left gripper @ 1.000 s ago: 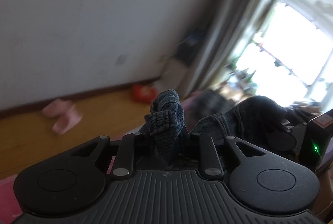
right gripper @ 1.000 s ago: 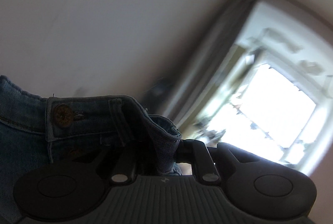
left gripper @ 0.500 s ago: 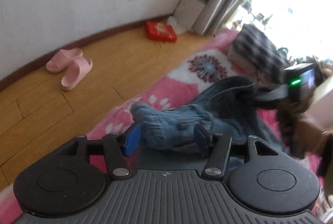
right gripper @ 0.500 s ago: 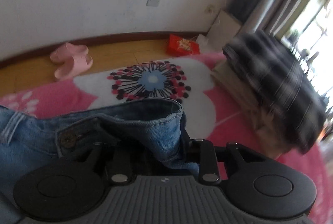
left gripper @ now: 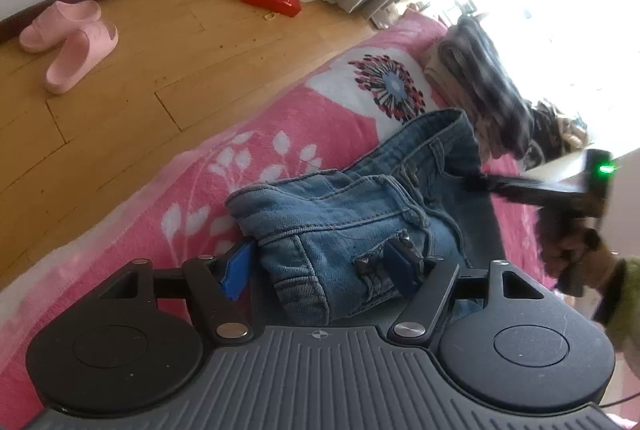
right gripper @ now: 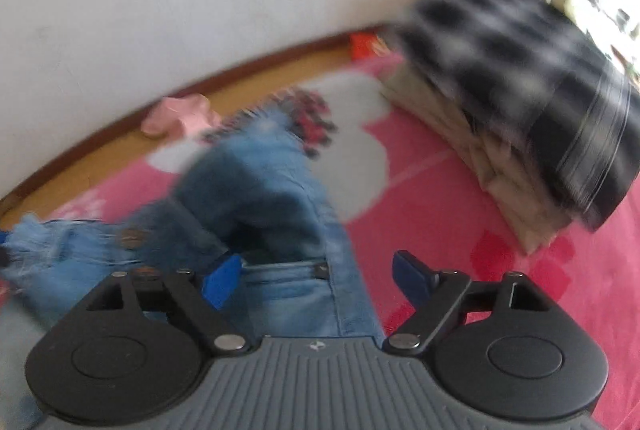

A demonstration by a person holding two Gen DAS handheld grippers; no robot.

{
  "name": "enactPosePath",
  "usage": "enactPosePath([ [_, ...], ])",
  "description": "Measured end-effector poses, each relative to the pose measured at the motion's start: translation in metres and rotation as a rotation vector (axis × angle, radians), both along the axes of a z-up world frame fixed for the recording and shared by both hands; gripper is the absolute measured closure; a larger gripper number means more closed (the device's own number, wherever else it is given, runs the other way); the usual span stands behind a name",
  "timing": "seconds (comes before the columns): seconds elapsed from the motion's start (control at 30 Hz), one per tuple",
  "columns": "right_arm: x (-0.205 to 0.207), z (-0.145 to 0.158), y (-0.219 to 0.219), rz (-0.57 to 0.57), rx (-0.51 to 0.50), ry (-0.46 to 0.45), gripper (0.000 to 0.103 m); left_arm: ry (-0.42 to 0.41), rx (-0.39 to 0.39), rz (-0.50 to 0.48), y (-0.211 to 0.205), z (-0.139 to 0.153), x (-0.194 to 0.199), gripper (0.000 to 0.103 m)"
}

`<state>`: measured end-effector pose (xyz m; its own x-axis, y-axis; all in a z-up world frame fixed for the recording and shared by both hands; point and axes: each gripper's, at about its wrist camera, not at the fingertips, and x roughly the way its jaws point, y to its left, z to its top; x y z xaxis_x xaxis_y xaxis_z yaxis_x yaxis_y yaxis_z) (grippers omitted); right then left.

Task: Fold clothes
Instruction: 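Lower the jeans onto the bed with both grippers, laying them flat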

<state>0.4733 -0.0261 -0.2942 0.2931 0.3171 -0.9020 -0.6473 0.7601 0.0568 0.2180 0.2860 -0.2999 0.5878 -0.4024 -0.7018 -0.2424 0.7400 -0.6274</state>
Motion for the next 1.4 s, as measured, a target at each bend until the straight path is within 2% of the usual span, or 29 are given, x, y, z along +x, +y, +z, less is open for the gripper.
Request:
enactPosePath([
  [0.07, 0.007, -0.017, 0.002, -0.047, 0.001, 0.081, 0.038, -0.017, 0.036, -0.028, -0.006, 0.004, -0.006, 0.035],
  [0.1, 0.006, -0.021, 0.003, -0.065, 0.007, 0.088, 0.049, -0.025, 0.047, -0.035, -0.01, 0.005, -0.01, 0.035],
  [0.13, 0.001, -0.017, 0.005, -0.074, 0.015, 0.061, 0.073, -0.032, 0.058, -0.042, -0.013, 0.006, -0.014, 0.035],
  [0.23, -0.018, 0.008, 0.011, -0.088, 0.039, -0.058, 0.089, -0.053, 0.075, -0.014, -0.017, 0.009, -0.018, 0.043],
  [0.3, -0.028, 0.028, 0.015, -0.072, 0.045, -0.141, 0.091, -0.064, 0.076, 0.022, -0.017, 0.014, -0.018, 0.057],
  [0.33, -0.03, 0.038, 0.019, -0.057, 0.049, -0.173, 0.092, -0.07, 0.07, 0.045, -0.017, 0.016, -0.017, 0.06],
  [0.37, -0.031, 0.046, 0.022, -0.04, 0.056, -0.2, 0.092, -0.083, 0.066, 0.07, -0.016, 0.02, -0.017, 0.073],
  [0.47, -0.025, 0.058, 0.038, 0.013, 0.06, -0.28, 0.092, -0.085, 0.042, 0.104, -0.012, 0.022, -0.013, 0.074],
  [0.53, -0.014, 0.053, 0.047, 0.012, 0.055, -0.301, 0.092, -0.059, 0.029, 0.114, -0.009, 0.017, -0.007, 0.071],
  [0.63, 0.007, 0.021, 0.06, -0.023, 0.021, -0.266, 0.092, 0.001, 0.008, 0.122, -0.005, 0.006, 0.003, 0.059],
  [0.7, 0.018, -0.005, 0.065, -0.043, -0.018, -0.235, 0.092, 0.013, -0.005, 0.13, -0.001, 0.001, 0.007, 0.042],
  [0.77, 0.026, -0.026, 0.067, -0.07, -0.042, -0.206, 0.092, 0.035, -0.039, 0.125, 0.003, -0.004, 0.011, 0.04],
  [0.8, 0.029, -0.028, 0.063, -0.109, -0.017, -0.193, 0.092, 0.044, -0.058, 0.128, 0.005, -0.006, 0.012, 0.04],
  [0.93, 0.026, -0.011, 0.042, -0.211, 0.137, -0.192, 0.092, 0.031, -0.076, 0.117, 0.007, -0.002, 0.008, 0.038],
  [0.97, 0.026, -0.011, 0.041, -0.217, 0.141, -0.186, 0.092, 0.03, -0.085, 0.112, 0.008, -0.003, 0.007, 0.037],
  [1.07, 0.028, -0.022, 0.045, -0.204, 0.072, -0.153, 0.084, 0.059, -0.137, 0.114, 0.01, -0.012, 0.011, 0.036],
  [1.13, 0.028, -0.028, 0.049, -0.194, 0.026, -0.146, 0.078, 0.059, -0.207, 0.146, 0.017, -0.019, 0.016, 0.035],
  [1.2, 0.027, -0.029, 0.051, -0.191, 0.023, -0.141, 0.078, 0.059, -0.279, 0.194, 0.024, -0.026, 0.021, 0.037],
  [1.23, 0.026, -0.029, 0.051, -0.189, 0.023, -0.137, 0.078, 0.065, -0.316, 0.205, 0.028, -0.029, 0.023, 0.038],
  [1.27, 0.027, -0.03, 0.05, -0.186, 0.018, -0.133, 0.078, 0.068, -0.333, 0.227, 0.03, -0.032, 0.024, 0.044],
  [1.33, 0.029, -0.031, 0.051, -0.178, 0.012, -0.133, 0.082, 0.068, -0.357, 0.269, 0.034, -0.036, 0.027, 0.06],
  [1.4, 0.028, -0.027, 0.052, -0.169, 0.01, -0.15, 0.09, 0.039, -0.336, 0.285, 0.033, -0.029, 0.028, 0.08],
])
